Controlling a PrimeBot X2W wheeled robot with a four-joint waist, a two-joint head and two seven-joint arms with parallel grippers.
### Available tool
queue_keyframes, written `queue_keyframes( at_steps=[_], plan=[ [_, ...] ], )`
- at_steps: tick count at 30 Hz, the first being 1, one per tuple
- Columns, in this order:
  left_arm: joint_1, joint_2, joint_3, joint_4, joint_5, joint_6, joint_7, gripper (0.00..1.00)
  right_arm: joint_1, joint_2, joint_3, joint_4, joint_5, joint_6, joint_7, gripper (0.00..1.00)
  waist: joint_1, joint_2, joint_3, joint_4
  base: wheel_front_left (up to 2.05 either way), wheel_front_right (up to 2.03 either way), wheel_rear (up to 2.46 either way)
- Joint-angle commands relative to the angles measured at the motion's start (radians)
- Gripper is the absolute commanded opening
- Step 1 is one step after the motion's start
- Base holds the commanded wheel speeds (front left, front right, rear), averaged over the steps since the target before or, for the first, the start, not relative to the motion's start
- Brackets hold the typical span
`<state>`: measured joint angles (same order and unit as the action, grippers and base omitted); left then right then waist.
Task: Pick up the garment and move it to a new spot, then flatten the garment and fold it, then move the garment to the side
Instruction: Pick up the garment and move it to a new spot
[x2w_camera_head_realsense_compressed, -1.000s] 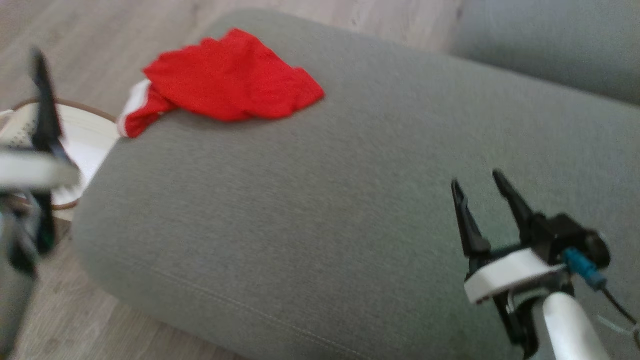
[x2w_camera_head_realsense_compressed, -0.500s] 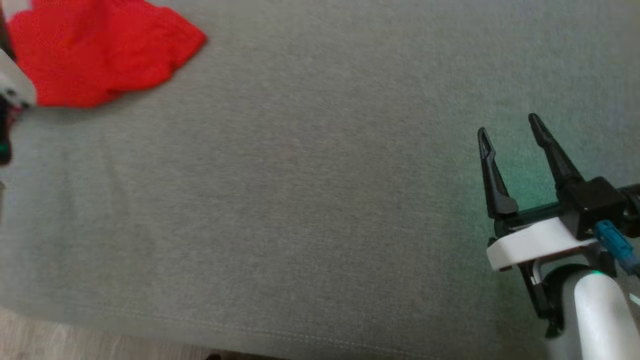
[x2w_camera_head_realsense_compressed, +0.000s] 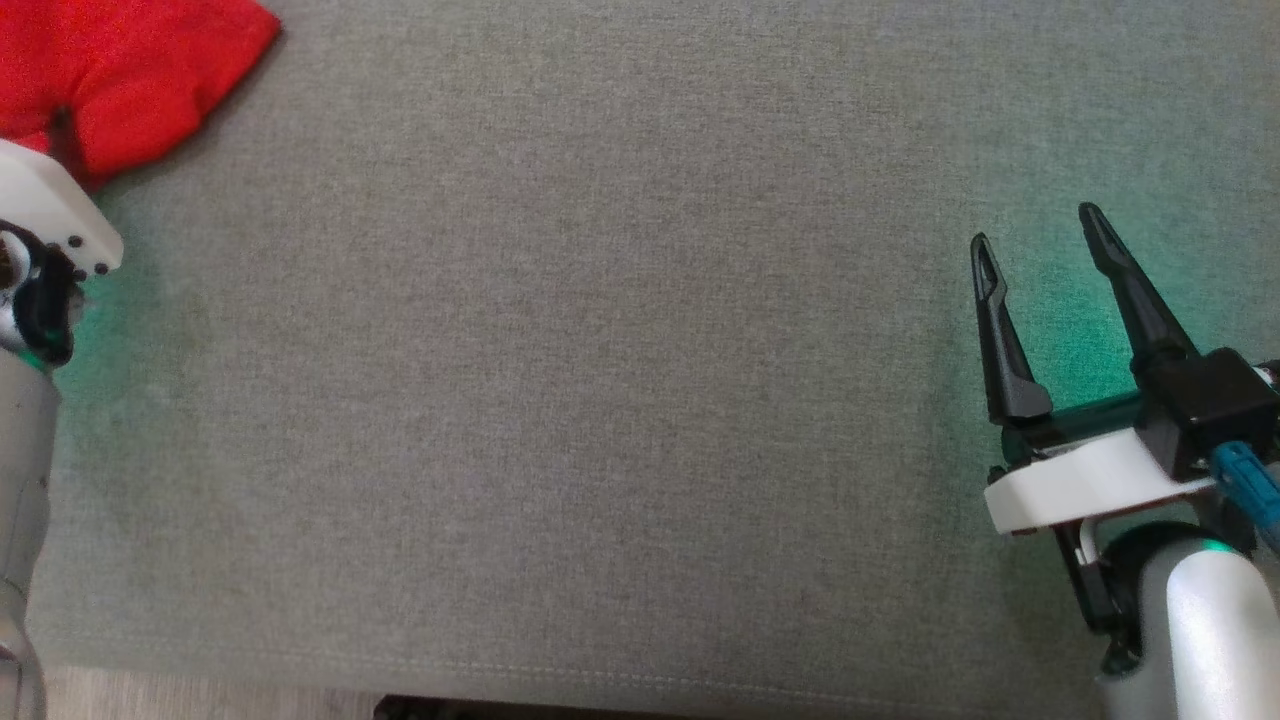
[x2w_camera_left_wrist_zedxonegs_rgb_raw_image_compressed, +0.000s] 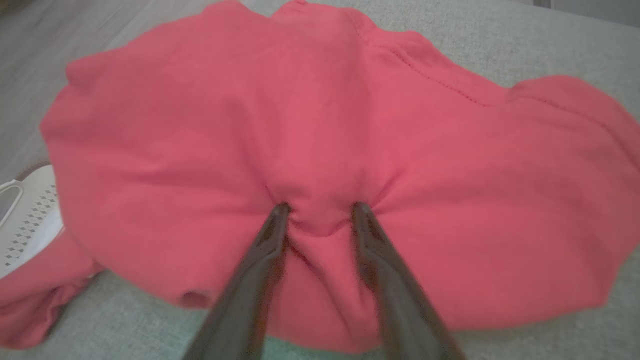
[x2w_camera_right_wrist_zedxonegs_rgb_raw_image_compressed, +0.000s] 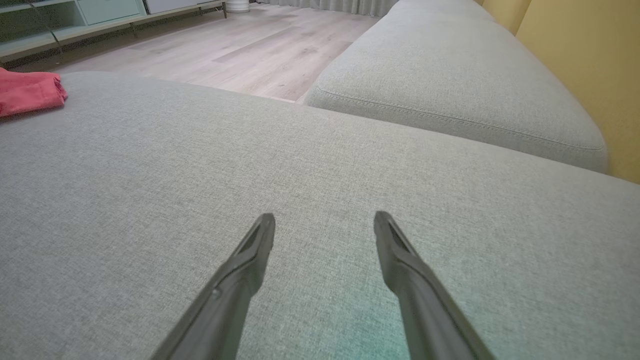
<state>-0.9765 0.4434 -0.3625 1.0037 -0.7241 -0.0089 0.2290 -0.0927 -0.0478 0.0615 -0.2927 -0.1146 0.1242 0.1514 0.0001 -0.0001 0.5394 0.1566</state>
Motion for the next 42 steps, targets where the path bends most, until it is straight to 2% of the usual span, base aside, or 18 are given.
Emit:
queue_keyframes(
  at_steps=[1, 6, 13, 18, 23, 31, 37, 42],
  plan=[
    [-0.020, 0.048, 0.028, 0.010, -0.006, -0.007, 0.002, 0.00, -0.007, -0.002, 0.027, -0.040, -0.006, 0.007, 0.006, 1.00, -0.0001, 0.0001, -0.001, 0.001, 0.00, 0.00, 0.00],
    [-0.041, 0.050, 0.019, 0.051, 0.006, -0.024, -0.051, 0.00, -0.014, -0.002, 0.026, -0.024, 0.002, 0.007, -0.002, 1.00, -0.0001, 0.0001, -0.020, 0.003, 0.00, 0.00, 0.00],
    [-0.082, 0.089, -0.007, 0.069, 0.048, -0.041, -0.130, 0.00, -0.024, -0.002, 0.033, 0.027, 0.037, 0.007, -0.035, 1.00, -0.0001, 0.0001, -0.094, -0.011, 0.00, 0.00, 0.00],
    [-0.127, 0.114, -0.047, 0.047, 0.087, -0.074, -0.155, 0.00, -0.024, -0.002, 0.030, 0.092, 0.077, 0.007, -0.071, 1.00, -0.0001, 0.0001, -0.193, -0.036, 0.00, 0.00, 0.00],
    [-0.170, 0.099, -0.098, -0.017, 0.107, -0.106, -0.145, 0.00, -0.015, -0.002, 0.025, 0.168, 0.123, 0.007, -0.111, 1.00, -0.0001, 0.0001, -0.327, -0.073, 0.00, 0.00, 0.00],
    [-0.141, -0.005, -0.190, -0.193, 0.054, -0.121, -0.103, 0.00, 0.042, -0.002, 0.022, 0.278, 0.201, 0.007, -0.170, 1.00, -0.0001, 0.0001, -0.543, -0.155, 0.00, 0.00, 0.00],
    [-0.093, -0.096, -0.222, -0.374, -0.074, -0.121, -0.071, 0.00, 0.063, -0.002, 0.015, 0.313, 0.227, 0.007, -0.201, 1.00, -0.0001, 0.0001, -0.589, -0.215, 0.00, 0.00, 0.00],
    [-0.027, -0.193, -0.252, -0.456, -0.130, -0.121, -0.076, 0.00, 0.070, -0.002, 0.007, 0.339, 0.246, 0.007, -0.224, 1.00, -0.0001, 0.0001, -0.591, -0.250, 0.00, 0.00, 0.00]
  ],
)
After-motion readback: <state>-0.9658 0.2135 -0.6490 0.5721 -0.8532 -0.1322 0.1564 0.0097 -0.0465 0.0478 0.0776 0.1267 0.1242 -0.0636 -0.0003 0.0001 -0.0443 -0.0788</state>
